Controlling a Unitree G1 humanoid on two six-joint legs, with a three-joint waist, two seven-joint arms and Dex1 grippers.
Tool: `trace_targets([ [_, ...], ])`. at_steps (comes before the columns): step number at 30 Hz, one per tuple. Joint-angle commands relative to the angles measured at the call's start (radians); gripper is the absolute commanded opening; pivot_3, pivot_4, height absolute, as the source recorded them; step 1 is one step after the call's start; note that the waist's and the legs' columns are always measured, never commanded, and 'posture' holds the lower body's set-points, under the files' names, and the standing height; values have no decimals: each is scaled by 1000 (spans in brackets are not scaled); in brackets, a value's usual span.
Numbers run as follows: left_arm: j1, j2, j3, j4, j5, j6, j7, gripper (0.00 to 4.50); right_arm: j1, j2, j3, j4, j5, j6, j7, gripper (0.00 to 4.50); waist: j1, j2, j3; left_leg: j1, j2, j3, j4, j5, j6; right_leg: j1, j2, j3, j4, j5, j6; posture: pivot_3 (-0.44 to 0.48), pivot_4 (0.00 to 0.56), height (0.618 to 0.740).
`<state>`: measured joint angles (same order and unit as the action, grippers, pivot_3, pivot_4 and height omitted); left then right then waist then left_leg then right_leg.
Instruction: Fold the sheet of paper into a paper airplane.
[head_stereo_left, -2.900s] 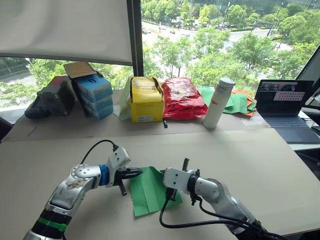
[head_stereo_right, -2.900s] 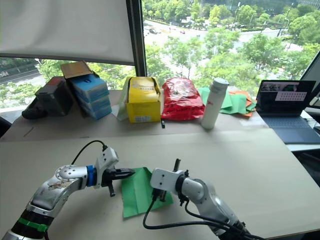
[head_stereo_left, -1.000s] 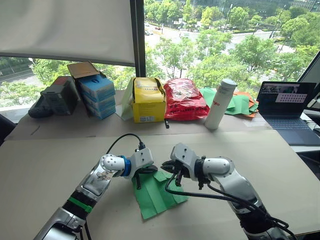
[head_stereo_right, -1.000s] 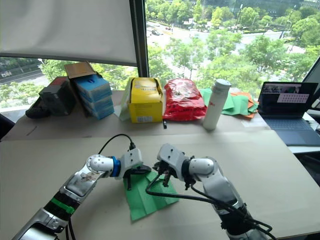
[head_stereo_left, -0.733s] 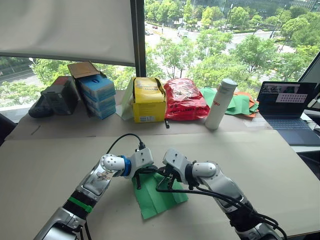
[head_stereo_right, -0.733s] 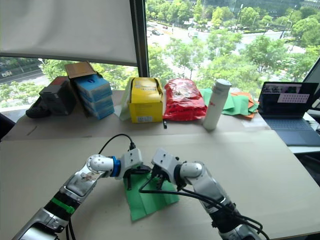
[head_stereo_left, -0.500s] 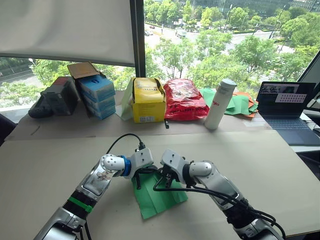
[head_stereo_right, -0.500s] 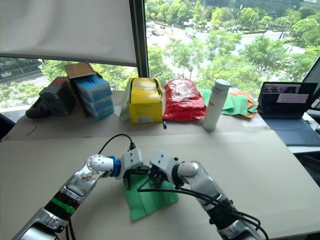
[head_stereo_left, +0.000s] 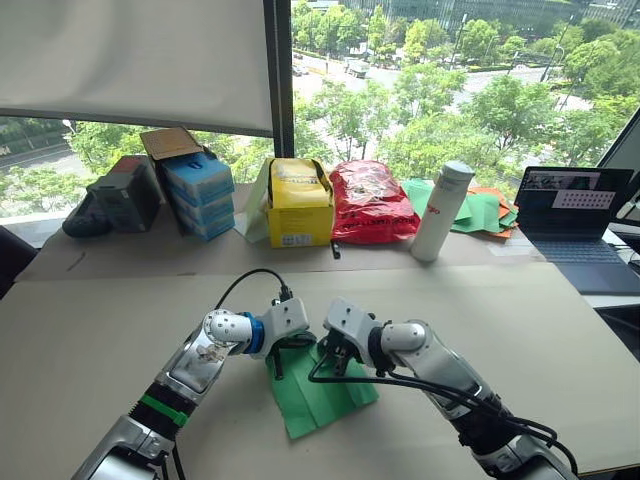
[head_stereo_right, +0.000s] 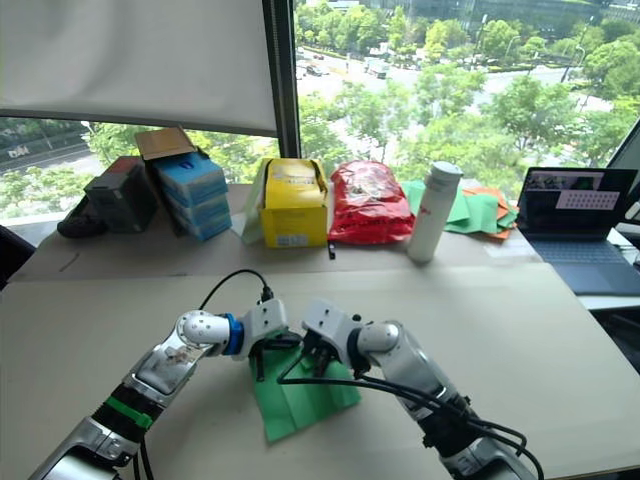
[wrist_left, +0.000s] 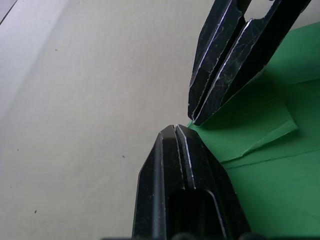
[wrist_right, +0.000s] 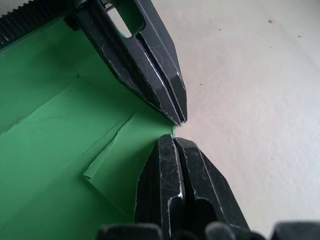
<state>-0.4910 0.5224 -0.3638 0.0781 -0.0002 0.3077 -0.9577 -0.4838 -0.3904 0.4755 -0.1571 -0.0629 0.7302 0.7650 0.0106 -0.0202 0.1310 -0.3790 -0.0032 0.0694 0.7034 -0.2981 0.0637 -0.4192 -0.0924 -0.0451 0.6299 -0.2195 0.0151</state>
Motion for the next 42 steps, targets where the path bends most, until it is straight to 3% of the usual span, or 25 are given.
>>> trace_targets([
  [1,16,7,-14,16,21,14,-7,0,71,-65,19,37,-10,95,11,44,2,0,0,0,0,0,0,0,0,0,0,0,0,0,0,0,150,740],
  [25,11,5,-14,29,23,-1,-13,0,176,-201,-16,-149,48,199,-4,44,14,-1,-1,-1,0,-1,0,-2,3,1,-2,-1,-3,0,1,0,150,740],
  [35,7,3,-14,37,24,-9,-14,0,152,-166,-76,-229,100,205,-13,44,15,-1,-1,-2,0,-1,0,-2,3,1,-2,-1,-3,0,1,0,150,740],
  [42,8,-5,3,37,16,-17,-3,0,159,-65,-215,-304,234,-19,5,44,2,1,1,-6,0,-1,0,-1,2,-3,-1,-1,-3,0,1,0,150,740],
])
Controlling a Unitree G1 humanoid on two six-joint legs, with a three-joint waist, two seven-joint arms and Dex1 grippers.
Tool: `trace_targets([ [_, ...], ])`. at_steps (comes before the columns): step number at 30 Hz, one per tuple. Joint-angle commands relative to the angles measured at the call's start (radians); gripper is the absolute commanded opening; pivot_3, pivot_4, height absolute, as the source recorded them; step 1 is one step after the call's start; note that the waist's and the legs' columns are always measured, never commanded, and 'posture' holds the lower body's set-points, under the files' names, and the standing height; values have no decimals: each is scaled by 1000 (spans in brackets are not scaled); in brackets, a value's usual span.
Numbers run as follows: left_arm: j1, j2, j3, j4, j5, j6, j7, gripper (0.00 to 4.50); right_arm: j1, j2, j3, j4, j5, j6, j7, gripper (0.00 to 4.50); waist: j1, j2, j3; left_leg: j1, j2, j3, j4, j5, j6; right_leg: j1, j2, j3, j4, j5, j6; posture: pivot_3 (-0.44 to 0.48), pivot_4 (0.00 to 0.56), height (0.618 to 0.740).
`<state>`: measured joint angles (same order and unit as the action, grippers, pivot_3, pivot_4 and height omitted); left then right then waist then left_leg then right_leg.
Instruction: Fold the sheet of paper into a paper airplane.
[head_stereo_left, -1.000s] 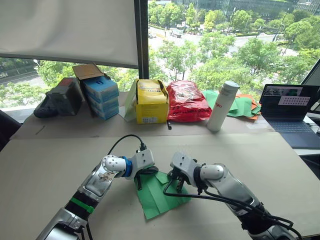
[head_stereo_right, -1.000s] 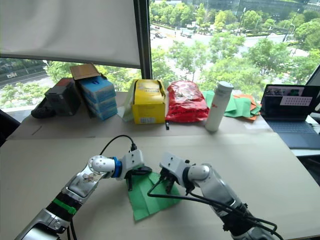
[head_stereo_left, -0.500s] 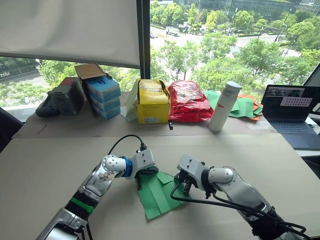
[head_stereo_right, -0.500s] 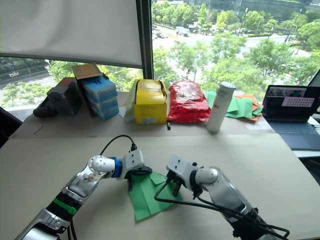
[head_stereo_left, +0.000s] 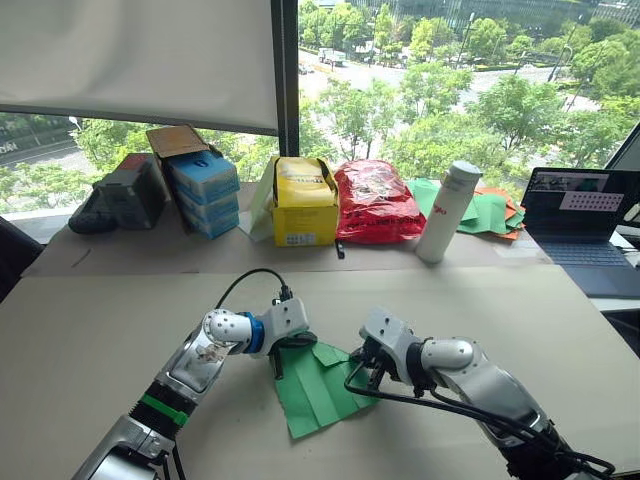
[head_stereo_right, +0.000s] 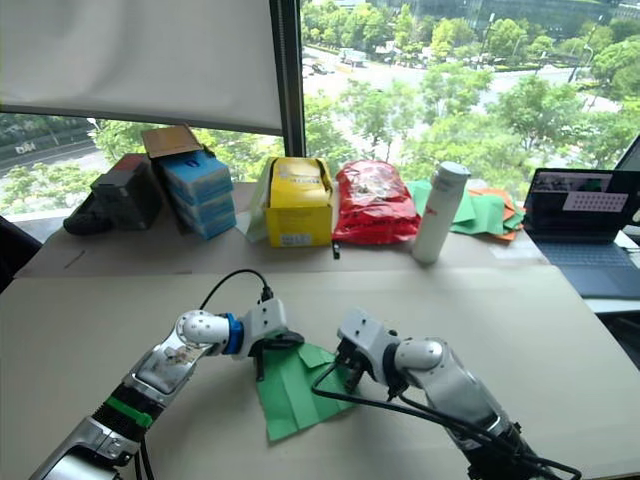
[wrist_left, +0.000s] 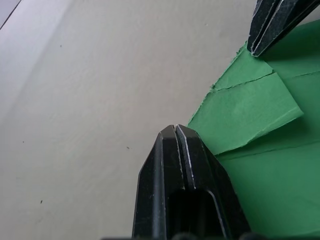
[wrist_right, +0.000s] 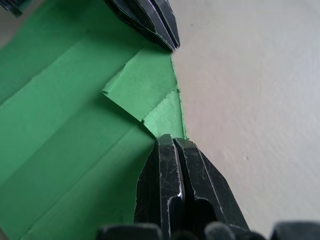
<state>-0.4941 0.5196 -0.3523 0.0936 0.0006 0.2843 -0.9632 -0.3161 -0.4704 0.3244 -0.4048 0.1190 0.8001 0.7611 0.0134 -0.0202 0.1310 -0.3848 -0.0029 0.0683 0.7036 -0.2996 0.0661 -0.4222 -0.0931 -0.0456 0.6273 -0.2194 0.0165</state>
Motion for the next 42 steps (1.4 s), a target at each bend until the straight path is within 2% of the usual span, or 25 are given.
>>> trace_targets([
  [1,11,-2,-3,19,12,8,3,0,-11,20,-72,-50,61,-98,7,44,-2,1,1,0,0,0,0,0,0,0,0,0,0,0,0,0,150,740],
  [6,21,-14,106,-56,-85,89,27,0,-24,20,-56,-9,65,-129,-1,44,-3,0,2,-1,0,0,0,0,0,-1,0,0,0,0,0,0,150,740],
  [10,52,-25,255,-180,-229,241,65,0,-23,17,-18,21,39,-161,-11,44,-8,-1,4,-3,0,0,0,1,-1,-4,1,0,1,0,0,0,150,740],
  [14,164,9,409,-304,-353,404,107,0,-40,29,15,58,16,-192,-25,44,-18,-1,5,-3,0,0,0,1,-2,-3,1,0,0,0,0,0,150,740],
  [17,251,4,523,-389,-483,533,135,770,-45,38,13,58,28,-204,-19,0,-23,-1,5,-3,0,0,0,4,-7,-3,0,2,0,0,0,0,150,740],
  [19,299,3,571,-420,-534,586,161,1486,-45,36,13,59,30,-214,-12,0,-23,-2,6,-3,1,-1,0,4,-7,-3,0,3,0,0,0,0,150,740],
  [24,400,3,621,-476,-643,686,189,3198,-49,25,33,97,15,-241,11,0,-15,-2,6,-2,0,-2,0,4,-7,-2,-2,3,0,0,0,0,150,740],
  [27,456,-9,607,-501,-679,717,216,4190,-59,17,71,157,-33,-242,1,0,-16,-2,6,-2,0,-2,0,4,-8,-2,-3,4,0,0,0,0,150,740],
  [31,504,1,558,-479,-642,687,245,4190,-63,24,90,197,-63,-260,-7,0,-17,-2,6,-1,0,-2,-2,6,-11,-2,-6,4,0,0,-1,0,150,740],
  [39,498,-40,532,-494,-686,680,294,4190,-56,33,99,192,-75,-252,-3,0,-14,-2,6,3,0,-2,-6,4,-8,-1,-11,4,0,0,-3,0,150,740],
  [42,489,-46,519,-492,-688,672,301,3379,-57,34,99,190,-76,-246,-5,0,-14,-2,6,3,-1,-2,-6,4,-8,-1,-12,3,-1,0,-3,0,150,740],
])
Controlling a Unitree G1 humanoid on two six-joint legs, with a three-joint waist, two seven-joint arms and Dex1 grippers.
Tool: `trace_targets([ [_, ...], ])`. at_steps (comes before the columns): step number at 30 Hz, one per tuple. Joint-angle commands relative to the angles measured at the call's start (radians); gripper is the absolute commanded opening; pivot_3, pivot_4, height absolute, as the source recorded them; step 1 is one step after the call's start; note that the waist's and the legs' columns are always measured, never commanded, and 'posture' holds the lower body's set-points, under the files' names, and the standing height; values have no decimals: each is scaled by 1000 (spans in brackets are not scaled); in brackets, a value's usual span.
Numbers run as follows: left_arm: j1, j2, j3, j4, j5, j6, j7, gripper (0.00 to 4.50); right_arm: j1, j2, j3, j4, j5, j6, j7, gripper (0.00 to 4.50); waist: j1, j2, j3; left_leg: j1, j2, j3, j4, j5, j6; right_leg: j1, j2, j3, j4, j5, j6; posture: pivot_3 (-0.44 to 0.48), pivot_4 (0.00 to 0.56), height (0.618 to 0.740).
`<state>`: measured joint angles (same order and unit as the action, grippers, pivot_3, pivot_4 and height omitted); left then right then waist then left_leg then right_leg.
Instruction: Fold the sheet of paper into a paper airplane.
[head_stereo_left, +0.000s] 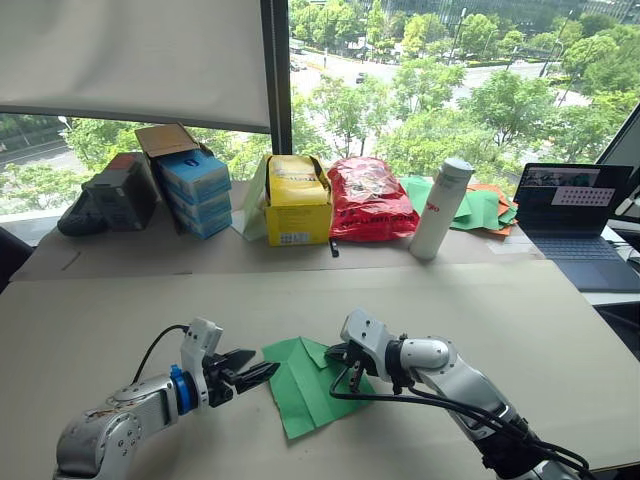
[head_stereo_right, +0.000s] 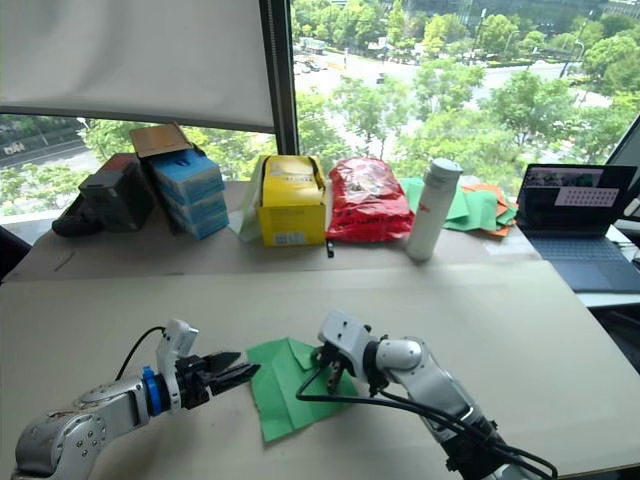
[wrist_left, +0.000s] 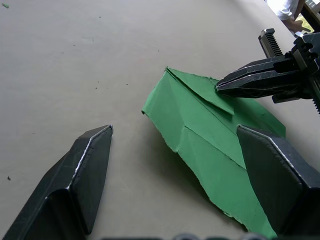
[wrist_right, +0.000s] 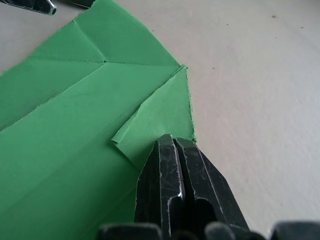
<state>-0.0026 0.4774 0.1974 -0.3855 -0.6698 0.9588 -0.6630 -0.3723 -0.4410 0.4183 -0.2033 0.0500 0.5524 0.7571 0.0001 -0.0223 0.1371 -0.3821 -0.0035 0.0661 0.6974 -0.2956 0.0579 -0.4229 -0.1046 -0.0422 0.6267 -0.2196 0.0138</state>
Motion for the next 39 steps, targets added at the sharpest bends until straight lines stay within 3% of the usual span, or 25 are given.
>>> trace_targets([
  [1,-3,-3,-35,-13,-18,-7,-2,3077,-1,6,4,-13,-7,4,-2,0,-1,0,0,0,0,0,0,0,0,0,0,0,0,0,0,0,150,740],
  [10,-31,31,-78,2,16,-35,3,53,-5,12,2,-26,-5,17,-5,0,-3,0,0,-1,0,0,-1,0,0,-1,0,0,0,0,0,0,150,740],
  [22,-173,160,-213,51,189,-204,-57,53,-7,58,-21,-62,24,66,-30,0,-4,0,0,-3,0,0,-2,2,-4,-3,1,0,-1,0,0,0,150,740],
  [28,-259,241,-347,127,384,-438,-140,53,-20,96,-37,-68,40,94,-50,0,-4,0,0,-4,0,0,-2,3,-4,-3,1,-1,-1,0,0,0,150,740],
  [34,-232,264,-417,144,470,-590,-220,53,-15,115,-45,-64,35,103,-69,0,-5,0,0,-6,0,0,-2,3,-4,-5,1,-1,-1,0,0,0,150,740],
  [39,-226,266,-464,186,584,-713,-216,53,-14,169,-89,-56,75,68,-86,0,-8,1,0,-6,0,1,-2,2,-4,-5,7,-2,-1,0,0,0,150,740],
])
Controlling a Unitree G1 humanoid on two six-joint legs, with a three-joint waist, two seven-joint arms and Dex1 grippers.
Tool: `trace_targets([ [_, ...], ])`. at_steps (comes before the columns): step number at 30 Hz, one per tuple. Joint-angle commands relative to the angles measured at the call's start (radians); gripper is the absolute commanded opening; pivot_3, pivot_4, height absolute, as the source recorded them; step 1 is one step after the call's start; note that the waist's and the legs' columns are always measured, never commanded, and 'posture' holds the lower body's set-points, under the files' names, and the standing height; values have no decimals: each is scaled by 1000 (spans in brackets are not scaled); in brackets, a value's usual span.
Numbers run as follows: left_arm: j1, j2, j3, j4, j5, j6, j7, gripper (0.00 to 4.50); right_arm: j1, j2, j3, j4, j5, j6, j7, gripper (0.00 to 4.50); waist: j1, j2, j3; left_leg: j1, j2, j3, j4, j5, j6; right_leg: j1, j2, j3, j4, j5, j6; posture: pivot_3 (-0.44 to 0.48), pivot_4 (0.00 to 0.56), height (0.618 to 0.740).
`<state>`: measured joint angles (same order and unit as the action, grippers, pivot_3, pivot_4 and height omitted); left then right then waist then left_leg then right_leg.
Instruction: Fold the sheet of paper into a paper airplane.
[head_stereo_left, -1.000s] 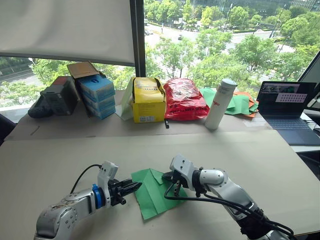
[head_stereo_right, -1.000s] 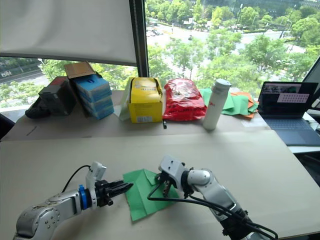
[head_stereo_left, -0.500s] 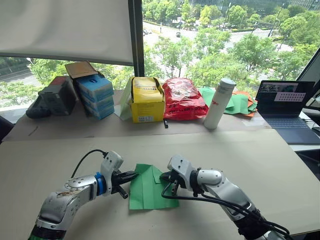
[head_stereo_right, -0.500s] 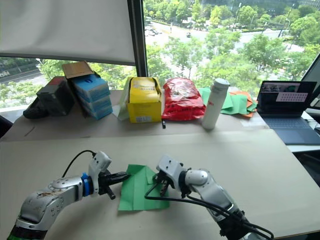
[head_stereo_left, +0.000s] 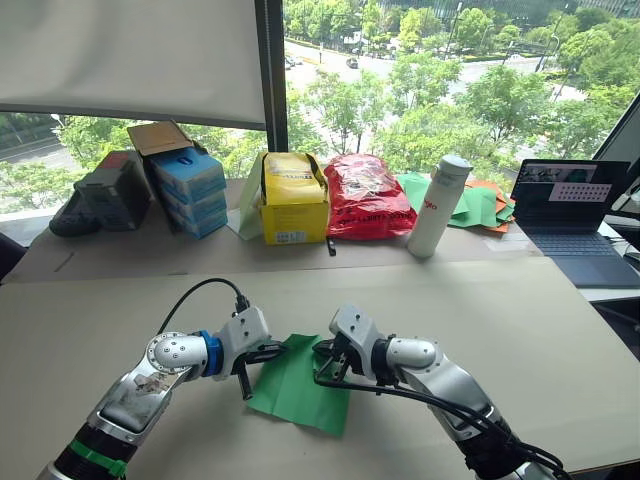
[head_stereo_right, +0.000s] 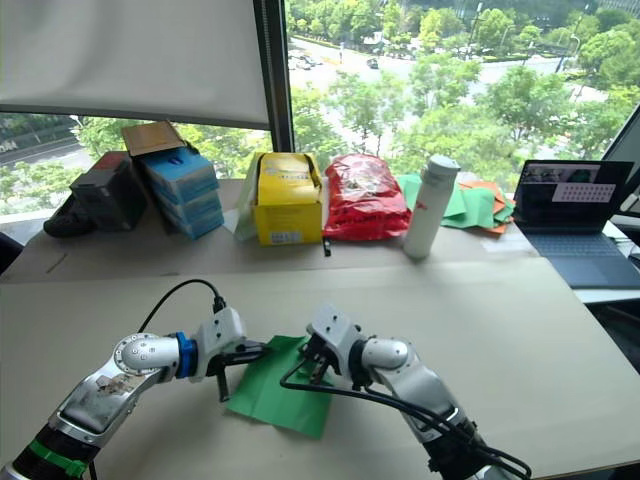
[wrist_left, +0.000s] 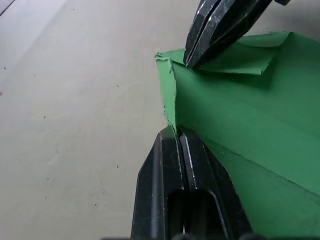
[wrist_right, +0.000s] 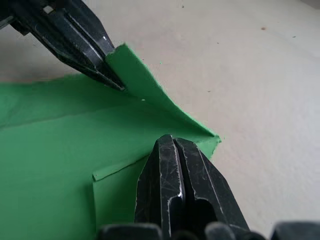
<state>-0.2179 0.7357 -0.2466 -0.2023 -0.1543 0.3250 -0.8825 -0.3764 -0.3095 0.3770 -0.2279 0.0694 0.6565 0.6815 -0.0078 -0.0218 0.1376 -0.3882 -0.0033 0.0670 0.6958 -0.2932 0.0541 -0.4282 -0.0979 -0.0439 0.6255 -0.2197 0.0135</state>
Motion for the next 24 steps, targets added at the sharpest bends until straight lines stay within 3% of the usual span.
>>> trace_targets([
  [1,-13,10,-27,12,98,-106,10,53,-8,50,-59,-31,66,-46,-14,0,0,0,0,0,0,0,0,0,0,0,1,0,0,0,0,0,150,740],
  [12,6,12,-59,55,305,-280,70,53,18,41,-45,-11,42,-99,-35,0,3,0,0,1,0,0,0,-3,5,1,4,0,1,0,0,0,150,740],
  [18,9,9,-54,53,337,-310,70,53,36,-44,30,46,-62,-93,-45,0,2,0,0,4,0,0,0,-3,6,3,3,-3,2,0,0,0,150,740],
  [24,11,11,-48,43,335,-352,53,53,45,-40,47,54,-69,-89,-41,0,2,1,0,6,1,0,0,-3,6,5,4,-3,2,0,0,0,150,740],
])
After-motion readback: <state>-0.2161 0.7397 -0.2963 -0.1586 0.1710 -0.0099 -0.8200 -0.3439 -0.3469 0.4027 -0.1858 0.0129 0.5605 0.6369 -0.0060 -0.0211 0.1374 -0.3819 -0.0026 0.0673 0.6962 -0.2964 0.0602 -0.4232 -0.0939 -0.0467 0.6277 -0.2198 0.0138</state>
